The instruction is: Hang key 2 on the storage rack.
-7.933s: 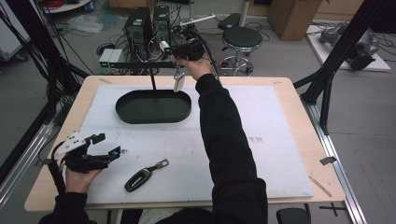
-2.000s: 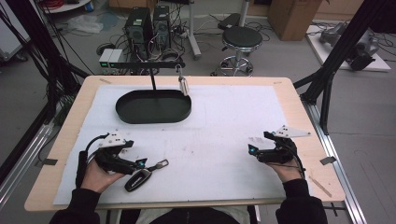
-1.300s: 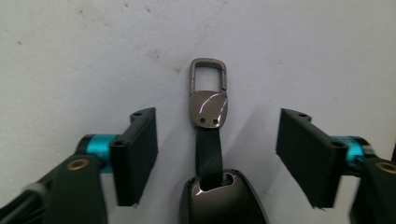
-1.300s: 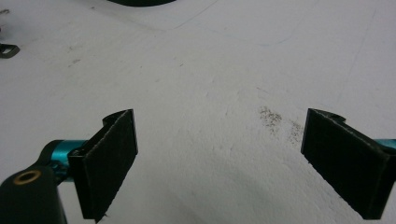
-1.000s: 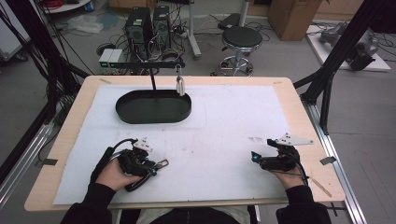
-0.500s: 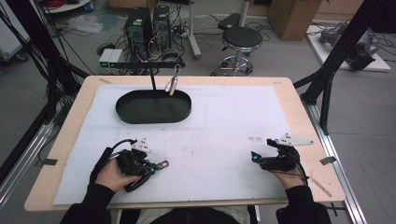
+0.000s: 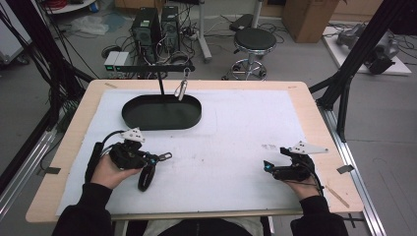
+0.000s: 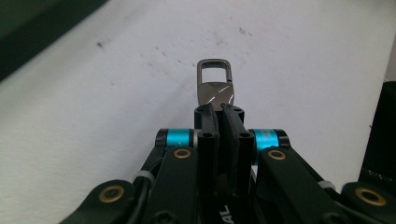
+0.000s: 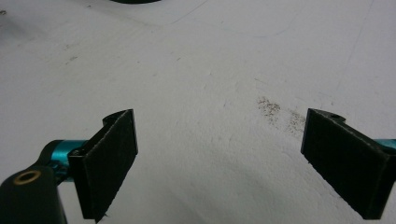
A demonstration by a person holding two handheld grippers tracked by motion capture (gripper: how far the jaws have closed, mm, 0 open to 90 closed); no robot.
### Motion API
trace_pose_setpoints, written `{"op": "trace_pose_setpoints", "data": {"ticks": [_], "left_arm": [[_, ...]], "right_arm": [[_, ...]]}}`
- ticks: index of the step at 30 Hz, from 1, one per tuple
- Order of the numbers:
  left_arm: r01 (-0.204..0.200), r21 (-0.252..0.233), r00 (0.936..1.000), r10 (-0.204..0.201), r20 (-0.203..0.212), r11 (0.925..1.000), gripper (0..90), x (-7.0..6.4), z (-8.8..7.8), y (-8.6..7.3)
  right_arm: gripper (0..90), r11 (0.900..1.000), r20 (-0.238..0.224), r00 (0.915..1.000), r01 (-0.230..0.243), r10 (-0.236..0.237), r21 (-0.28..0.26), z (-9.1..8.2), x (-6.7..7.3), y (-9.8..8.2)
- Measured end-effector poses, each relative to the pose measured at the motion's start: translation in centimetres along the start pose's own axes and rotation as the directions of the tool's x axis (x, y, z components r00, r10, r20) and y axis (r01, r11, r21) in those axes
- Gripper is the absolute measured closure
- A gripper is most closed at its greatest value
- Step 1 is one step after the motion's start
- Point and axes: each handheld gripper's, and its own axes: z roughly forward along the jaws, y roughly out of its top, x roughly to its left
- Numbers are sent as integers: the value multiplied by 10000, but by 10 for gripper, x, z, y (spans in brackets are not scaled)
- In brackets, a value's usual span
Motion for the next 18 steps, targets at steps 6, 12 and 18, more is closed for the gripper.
{"op": "trace_pose_setpoints", "data": {"ticks": [6,12,18], "left_arm": [[-108,-147,9998,105,-192,9998,844,13,-11,14],[12,-558,9993,-32,-360,9984,845,29,-19,27],[-100,-727,9987,63,-509,9973,845,40,-25,46]], "right_arm": [[101,10000,14,10000,-25,25,10,0,0,0],[102,10000,-17,10000,23,-23,17,0,0,0],[101,10000,-37,10000,-32,32,-46,0,-1,1]]}}
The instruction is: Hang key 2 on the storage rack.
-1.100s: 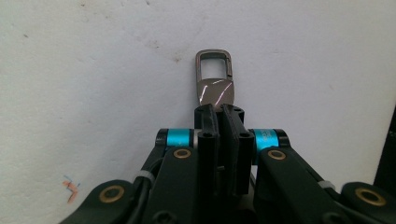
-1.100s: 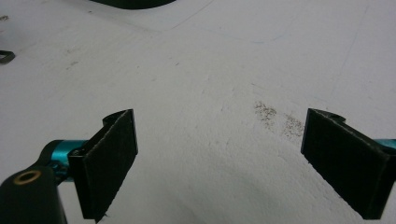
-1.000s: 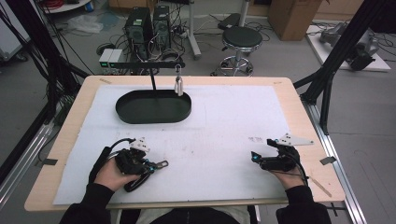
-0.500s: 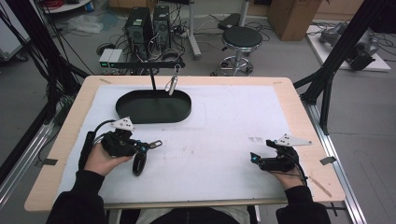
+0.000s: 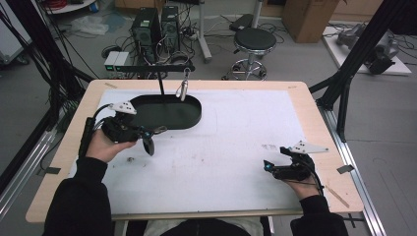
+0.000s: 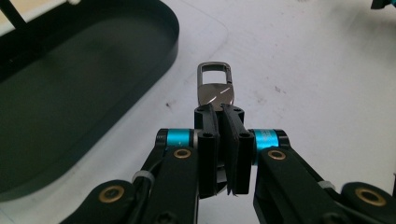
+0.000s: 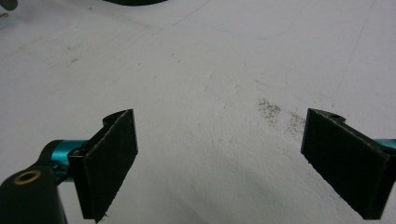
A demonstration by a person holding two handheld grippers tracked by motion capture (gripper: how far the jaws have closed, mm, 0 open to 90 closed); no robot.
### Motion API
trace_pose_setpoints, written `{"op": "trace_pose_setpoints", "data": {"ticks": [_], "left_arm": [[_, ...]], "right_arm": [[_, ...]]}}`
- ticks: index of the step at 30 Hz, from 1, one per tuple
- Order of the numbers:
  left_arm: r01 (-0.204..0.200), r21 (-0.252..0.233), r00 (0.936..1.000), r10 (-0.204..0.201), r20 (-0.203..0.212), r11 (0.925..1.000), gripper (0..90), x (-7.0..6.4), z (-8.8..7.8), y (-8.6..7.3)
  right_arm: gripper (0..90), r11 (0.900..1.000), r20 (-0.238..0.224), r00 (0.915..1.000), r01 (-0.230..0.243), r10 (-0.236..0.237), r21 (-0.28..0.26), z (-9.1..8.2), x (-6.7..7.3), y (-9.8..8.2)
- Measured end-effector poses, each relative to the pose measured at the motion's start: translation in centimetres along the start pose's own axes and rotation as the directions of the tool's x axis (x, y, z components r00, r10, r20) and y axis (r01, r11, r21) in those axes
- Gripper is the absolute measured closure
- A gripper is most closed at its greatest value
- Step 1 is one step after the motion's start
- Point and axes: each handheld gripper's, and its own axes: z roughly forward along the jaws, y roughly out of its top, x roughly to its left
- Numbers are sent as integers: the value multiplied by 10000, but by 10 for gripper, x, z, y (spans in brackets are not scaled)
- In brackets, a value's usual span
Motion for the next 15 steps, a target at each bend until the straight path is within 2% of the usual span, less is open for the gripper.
{"op": "trace_pose_setpoints", "data": {"ticks": [3,6,11,15], "left_arm": [[-137,-15,9998,137,-163,9999,846,3,-3,9],[-152,-141,9991,146,-388,9998,845,8,-5,16],[237,-877,9981,-285,-537,9959,846,19,-10,21],[206,-733,9968,-261,-753,9971,846,25,-9,29]], "right_arm": [[101,9999,3,9999,-126,126,-69,-1,-1,0],[102,10000,119,9999,16,-15,-48,-2,-2,0],[101,9997,-3,9999,-128,128,-227,-4,-2,0],[101,9994,-60,9996,-271,270,-219,-2,-2,-1]]}}
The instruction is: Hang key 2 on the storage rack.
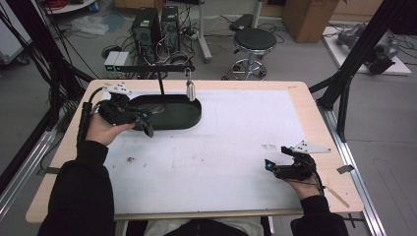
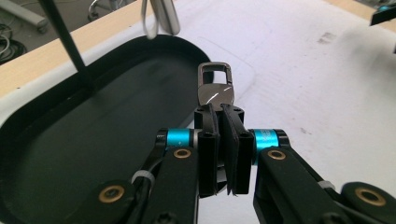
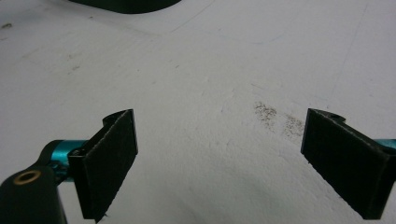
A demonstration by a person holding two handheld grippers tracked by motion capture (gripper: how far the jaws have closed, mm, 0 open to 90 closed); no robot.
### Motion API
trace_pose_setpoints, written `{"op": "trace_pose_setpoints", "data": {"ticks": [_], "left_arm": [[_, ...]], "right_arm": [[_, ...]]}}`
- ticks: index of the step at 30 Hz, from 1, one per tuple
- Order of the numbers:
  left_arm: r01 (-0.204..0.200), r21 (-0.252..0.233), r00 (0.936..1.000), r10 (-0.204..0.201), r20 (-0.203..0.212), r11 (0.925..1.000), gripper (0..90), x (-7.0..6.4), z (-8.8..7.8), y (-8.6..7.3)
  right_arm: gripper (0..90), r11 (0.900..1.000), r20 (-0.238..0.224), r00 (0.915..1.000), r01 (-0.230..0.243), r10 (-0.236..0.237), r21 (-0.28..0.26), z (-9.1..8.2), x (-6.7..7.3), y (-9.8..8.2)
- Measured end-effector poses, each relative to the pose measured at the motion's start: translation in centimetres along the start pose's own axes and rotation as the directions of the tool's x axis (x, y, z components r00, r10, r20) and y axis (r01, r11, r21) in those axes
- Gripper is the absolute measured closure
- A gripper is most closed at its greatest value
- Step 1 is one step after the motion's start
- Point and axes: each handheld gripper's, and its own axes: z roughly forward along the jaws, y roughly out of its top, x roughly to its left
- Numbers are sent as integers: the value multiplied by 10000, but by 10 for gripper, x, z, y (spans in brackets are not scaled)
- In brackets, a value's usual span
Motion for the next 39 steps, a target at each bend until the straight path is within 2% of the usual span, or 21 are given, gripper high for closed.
{"op": "trace_pose_setpoints", "data": {"ticks": [2,6,11,14,20,24,29,33,36,39], "left_arm": [[-75,-7,9999,75,-86,10000,846,2,0,6],[-174,64,9993,176,-327,9998,846,7,-2,19],[-48,-62,9974,43,-725,10000,846,18,-2,30],[165,-292,9963,-189,-839,9994,846,27,-1,30],[538,-220,9911,-561,-1208,9983,846,48,1,22],[701,-583,9880,-774,-1335,9958,847,56,-1,21],[489,-717,9850,-599,-1615,9962,846,58,-1,30],[322,-858,9862,-456,-1592,9958,846,59,-1,42],[147,-683,9821,-272,-1861,9976,846,61,0,49],[185,-851,9781,-357,-2049,9962,846,64,-1,51]], "right_arm": [[101,9999,26,9999,159,-160,22,1,0,0],[101,9999,36,9999,108,-108,-31,0,0,0],[101,9999,-30,10000,10,-10,-124,-1,-2,0],[101,9998,-50,9999,112,-113,-174,0,-2,1],[101,9996,26,10000,3,-2,-276,-1,-5,2],[101,9997,52,10000,-16,18,-247,-1,-6,1],[101,9998,110,9999,13,-10,-211,-1,-6,1],[102,9997,128,9998,-123,125,-214,-3,-6,1],[101,9997,130,9998,-135,137,-196,-3,-6,0],[101,9997,157,9997,-171,174,-174,-4,-7,0]]}}
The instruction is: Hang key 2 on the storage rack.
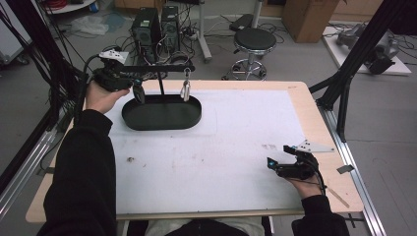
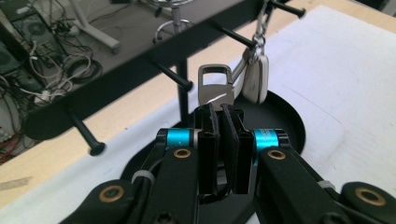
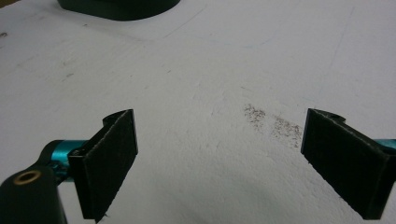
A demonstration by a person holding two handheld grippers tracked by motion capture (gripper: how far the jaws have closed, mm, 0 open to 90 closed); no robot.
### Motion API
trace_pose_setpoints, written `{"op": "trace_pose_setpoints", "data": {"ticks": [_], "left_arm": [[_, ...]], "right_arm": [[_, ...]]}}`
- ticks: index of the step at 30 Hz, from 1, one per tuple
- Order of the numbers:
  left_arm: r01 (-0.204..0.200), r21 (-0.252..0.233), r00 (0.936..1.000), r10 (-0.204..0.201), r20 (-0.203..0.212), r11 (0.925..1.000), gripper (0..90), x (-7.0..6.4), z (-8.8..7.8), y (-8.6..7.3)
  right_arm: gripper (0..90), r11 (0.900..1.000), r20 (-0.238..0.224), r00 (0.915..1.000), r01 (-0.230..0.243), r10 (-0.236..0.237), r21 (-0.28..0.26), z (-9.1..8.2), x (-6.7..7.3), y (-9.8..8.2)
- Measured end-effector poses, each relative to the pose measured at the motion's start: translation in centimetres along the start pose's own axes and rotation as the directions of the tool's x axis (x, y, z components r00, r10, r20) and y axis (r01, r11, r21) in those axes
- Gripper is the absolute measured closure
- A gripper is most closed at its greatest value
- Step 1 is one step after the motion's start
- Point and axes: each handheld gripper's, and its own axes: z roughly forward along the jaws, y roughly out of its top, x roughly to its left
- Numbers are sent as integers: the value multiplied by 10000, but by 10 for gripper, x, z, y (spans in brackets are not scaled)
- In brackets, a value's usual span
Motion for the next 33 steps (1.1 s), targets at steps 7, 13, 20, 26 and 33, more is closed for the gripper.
{"op": "trace_pose_setpoints", "data": {"ticks": [7,13,20,26,33], "left_arm": [[-57,244,9984,70,-555,9997,845,6,3,-2],[-510,698,9942,572,-907,9963,843,0,13,-2],[-690,1021,9901,806,-1149,9924,841,-2,20,-3],[-526,1048,9893,661,-1304,9931,839,1,28,-4],[-539,853,9864,664,-1505,9949,838,7,37,-4]], "right_arm": [[101,10000,125,9999,-48,49,-25,-1,-1,-1],[101,10000,-46,10000,-27,27,47,2,0,0],[101,10000,27,10000,-10,10,-31,1,0,1],[101,10000,-3,10000,-35,35,-38,1,1,1],[101,10000,-3,10000,-41,41,-12,2,0,0]]}}
